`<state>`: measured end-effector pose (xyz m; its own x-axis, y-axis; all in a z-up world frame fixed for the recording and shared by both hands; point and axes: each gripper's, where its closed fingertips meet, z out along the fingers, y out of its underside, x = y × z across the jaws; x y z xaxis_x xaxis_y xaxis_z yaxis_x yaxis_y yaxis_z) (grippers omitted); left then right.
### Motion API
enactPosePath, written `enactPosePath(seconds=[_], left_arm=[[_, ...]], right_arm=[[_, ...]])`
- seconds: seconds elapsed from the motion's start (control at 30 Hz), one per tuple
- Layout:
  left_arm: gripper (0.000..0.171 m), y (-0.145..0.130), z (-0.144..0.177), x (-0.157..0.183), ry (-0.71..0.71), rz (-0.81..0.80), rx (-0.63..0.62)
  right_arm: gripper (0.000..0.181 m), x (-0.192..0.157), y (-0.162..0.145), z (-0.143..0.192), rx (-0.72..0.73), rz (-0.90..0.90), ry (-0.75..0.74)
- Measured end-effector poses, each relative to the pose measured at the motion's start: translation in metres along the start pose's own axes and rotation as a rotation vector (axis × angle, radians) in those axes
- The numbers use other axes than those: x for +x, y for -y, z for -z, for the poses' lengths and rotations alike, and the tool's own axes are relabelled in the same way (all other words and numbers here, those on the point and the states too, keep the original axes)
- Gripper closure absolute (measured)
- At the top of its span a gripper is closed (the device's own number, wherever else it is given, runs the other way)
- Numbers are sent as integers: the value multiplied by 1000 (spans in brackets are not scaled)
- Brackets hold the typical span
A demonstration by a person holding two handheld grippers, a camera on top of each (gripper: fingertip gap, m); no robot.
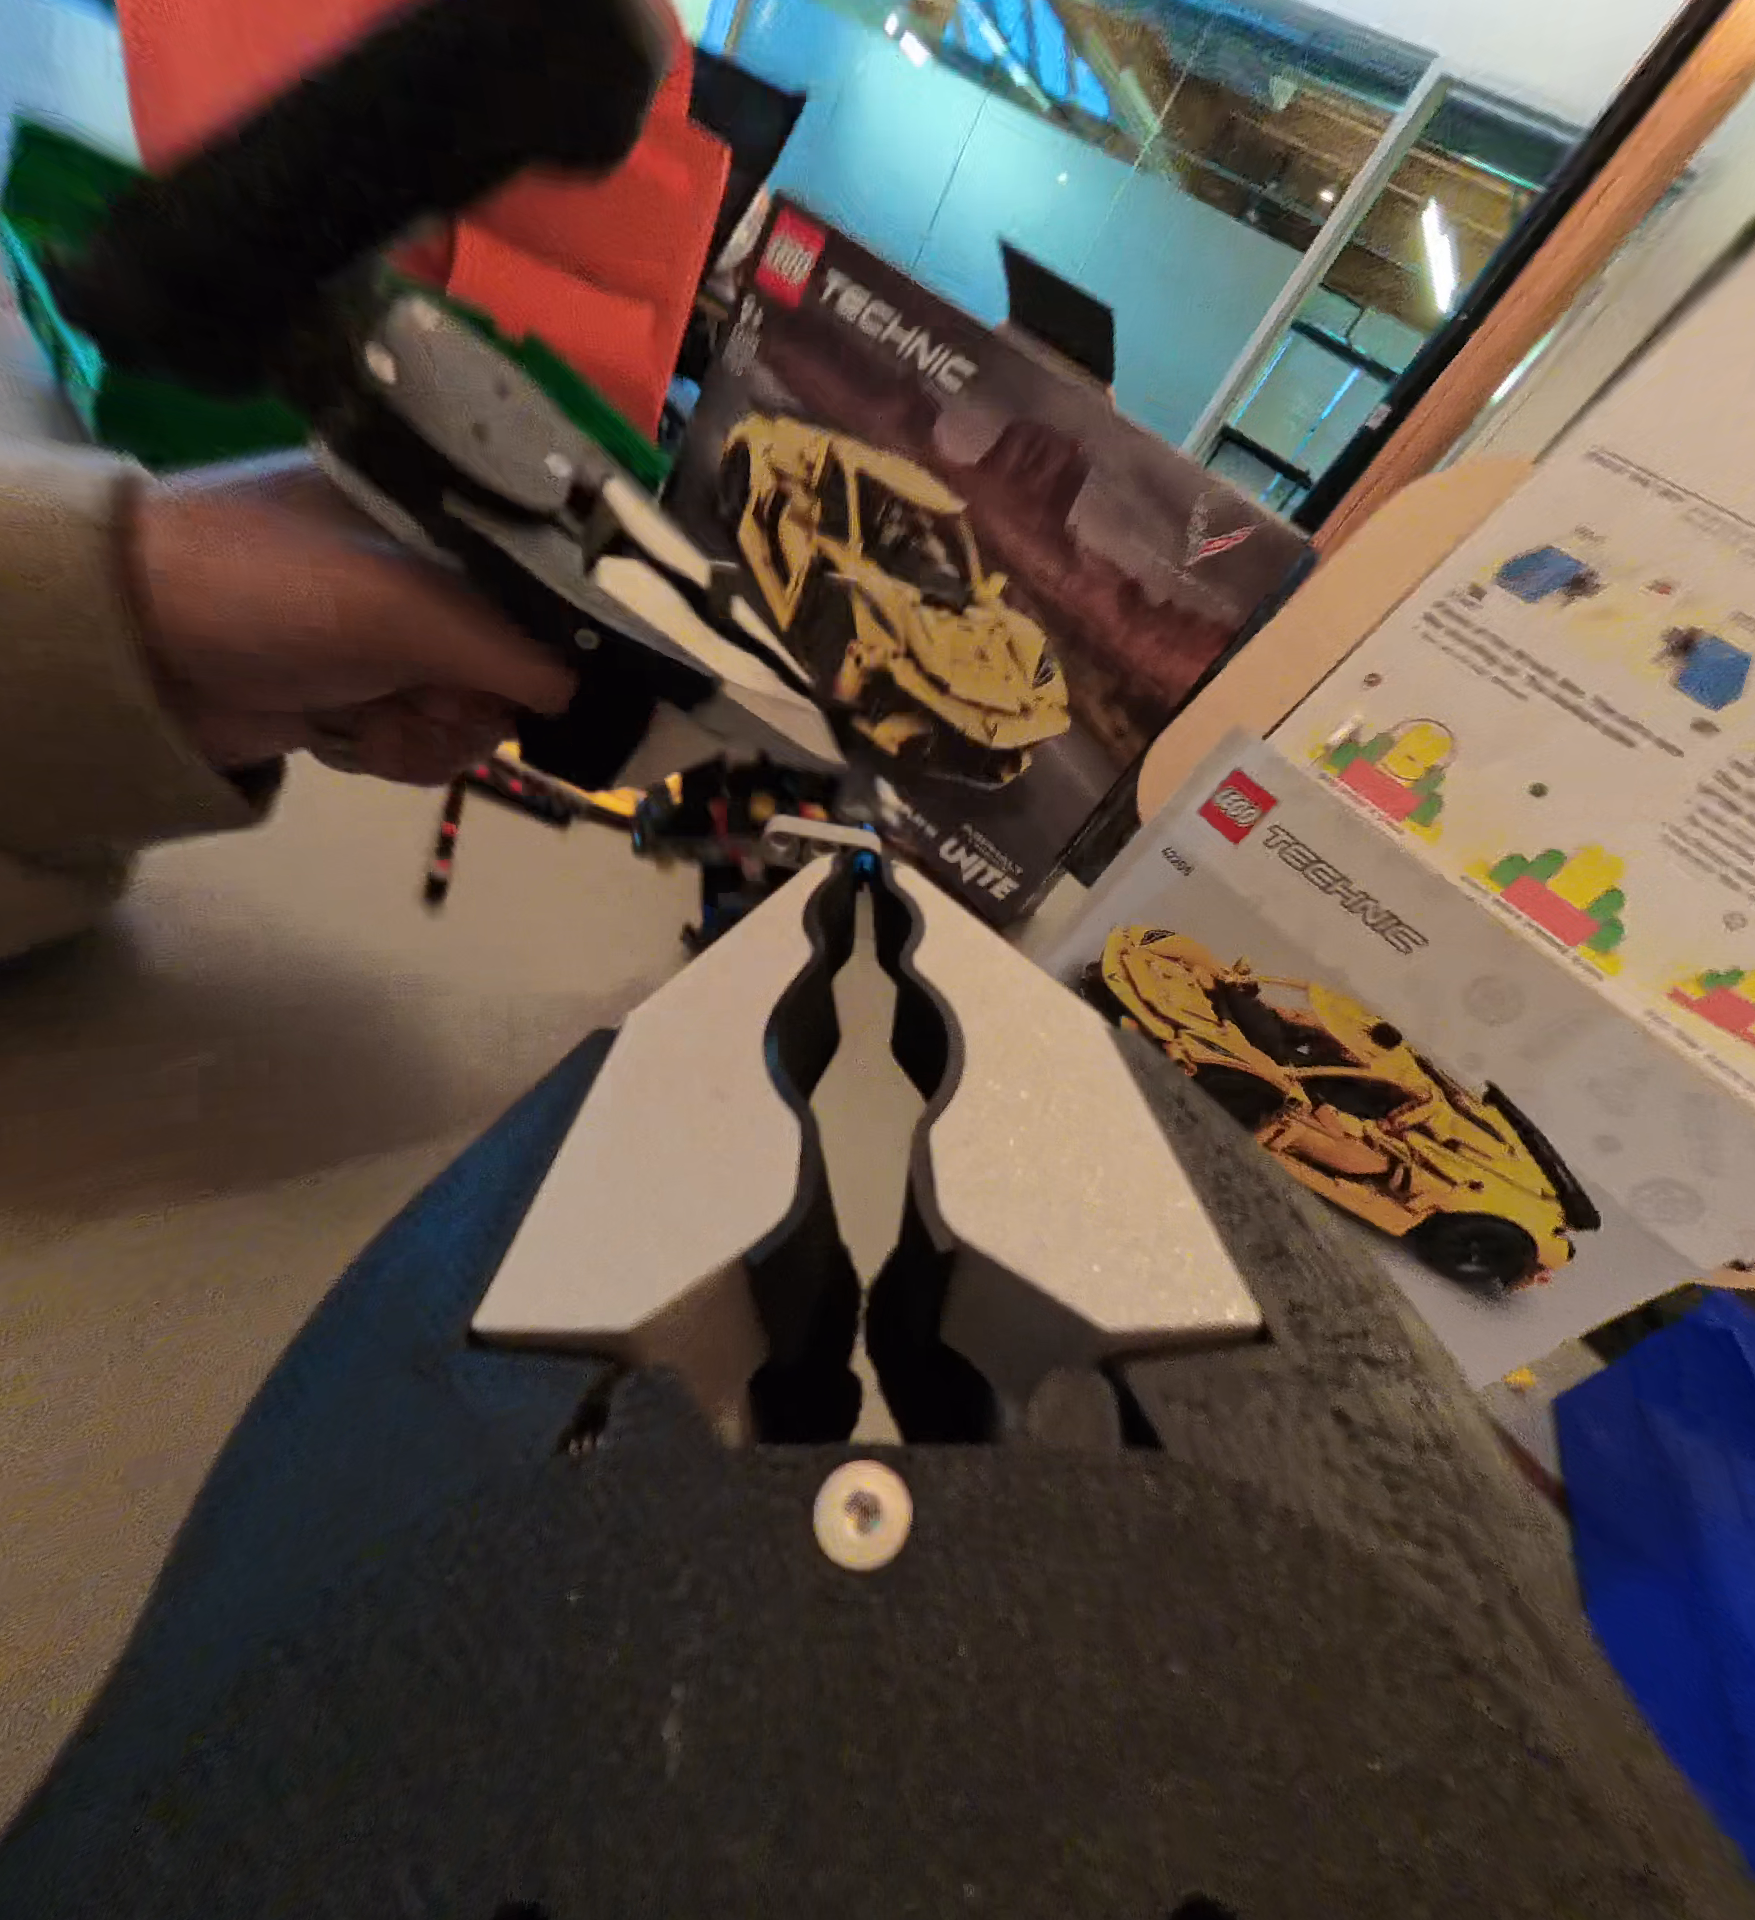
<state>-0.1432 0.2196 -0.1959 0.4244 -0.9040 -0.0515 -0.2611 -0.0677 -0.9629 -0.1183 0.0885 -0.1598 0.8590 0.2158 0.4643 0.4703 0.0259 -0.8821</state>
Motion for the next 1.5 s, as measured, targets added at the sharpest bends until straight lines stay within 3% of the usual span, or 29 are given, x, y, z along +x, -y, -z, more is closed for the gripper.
enactPosePath(seconds=[0.07,0.13,0.27,0.33,0.47,0.6,0.7,0.8,0.93,1.03,1.17,1.3,1.4,1.5], left_arm=[[165,36,20,-7,-222,281,155],[164,59,33,9,-245,202,236],[164,40,25,37,-350,222,160],[164,35,19,44,-415,304,142],[164,2,7,73,-594,516,-55],[164,-45,4,126,-813,716,-369],[164,-74,-1,146,-799,665,-502],[157,-84,-2,152,-796,618,-551],[133,-91,-6,134,-678,495,-564],[132,-97,-3,118,-583,347,-590],[129,-107,6,120,-587,255,-660],[127,-112,8,118,-572,225,-692],[111,-100,3,111,-532,227,-630],[108,-97,2,110,-536,233,-611]], right_arm=[[179,7,5,13,48,-118,39],[178,8,-5,9,42,-200,124],[178,13,-20,9,31,-307,223],[178,17,-28,10,2,-286,192],[179,12,-25,12,47,-363,274],[178,26,-27,14,56,-274,166],[178,25,-31,14,29,-207,140],[178,22,-33,13,1,-98,108],[178,16,-38,10,-44,84,59],[178,11,-41,7,-69,142,56],[178,8,-37,7,-55,179,49],[178,3,-20,14,49,125,99],[178,-4,7,27,219,-80,230],[178,0,30,43,367,-273,349]])
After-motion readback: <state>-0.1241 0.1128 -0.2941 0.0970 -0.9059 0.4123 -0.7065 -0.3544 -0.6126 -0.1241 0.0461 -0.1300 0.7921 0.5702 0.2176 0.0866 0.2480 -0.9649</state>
